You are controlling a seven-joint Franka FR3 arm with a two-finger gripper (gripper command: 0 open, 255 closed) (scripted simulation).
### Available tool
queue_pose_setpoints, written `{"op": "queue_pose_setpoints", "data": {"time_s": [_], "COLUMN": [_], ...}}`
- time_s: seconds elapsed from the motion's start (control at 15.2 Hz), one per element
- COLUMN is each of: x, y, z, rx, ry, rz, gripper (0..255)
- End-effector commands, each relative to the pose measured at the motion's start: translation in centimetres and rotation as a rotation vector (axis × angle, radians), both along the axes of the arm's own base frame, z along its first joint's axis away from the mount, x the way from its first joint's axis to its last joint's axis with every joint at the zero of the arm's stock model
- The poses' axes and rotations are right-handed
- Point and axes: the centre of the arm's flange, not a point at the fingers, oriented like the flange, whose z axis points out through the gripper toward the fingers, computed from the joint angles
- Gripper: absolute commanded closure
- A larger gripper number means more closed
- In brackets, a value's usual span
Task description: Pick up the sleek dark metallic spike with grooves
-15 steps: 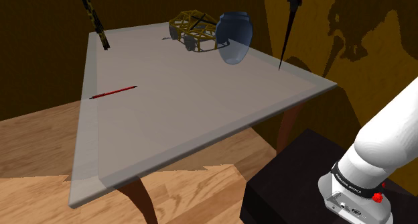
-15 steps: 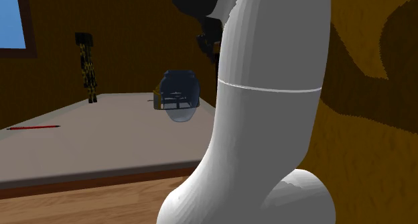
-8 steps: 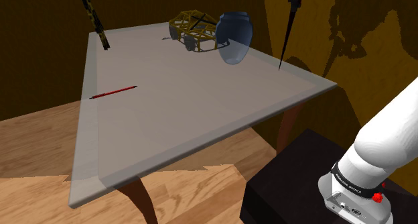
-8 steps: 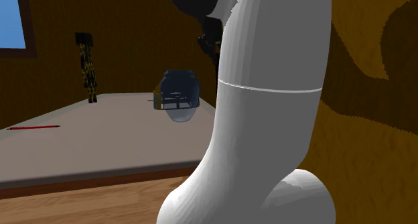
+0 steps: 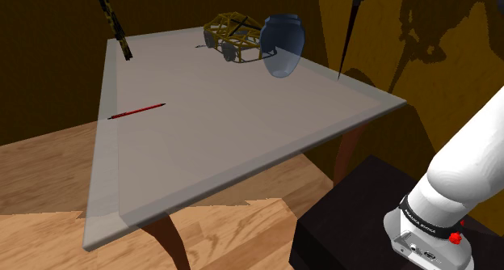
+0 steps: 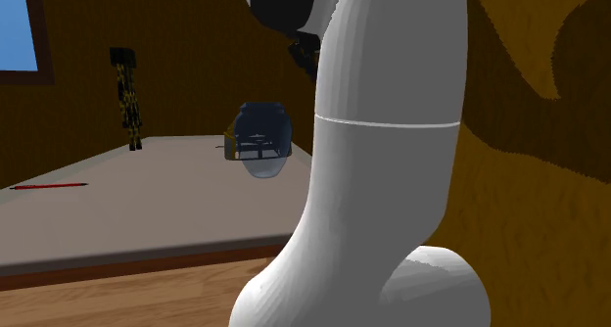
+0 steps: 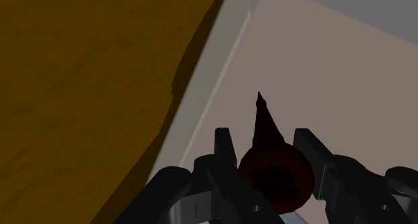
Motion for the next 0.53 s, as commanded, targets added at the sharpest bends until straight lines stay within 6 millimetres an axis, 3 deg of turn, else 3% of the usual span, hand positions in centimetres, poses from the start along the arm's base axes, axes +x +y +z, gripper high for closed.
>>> {"op": "queue_pose_setpoints", "data": {"time_s": [0.0, 0.46], "x": [0.0, 0.0], "y": [0.0, 0.0], "z": [1.2, 4.9], "rx": [0.000, 0.000], "ry": [0.000, 0.000], "rz": [0.000, 0.000], "gripper": [255, 255]}}
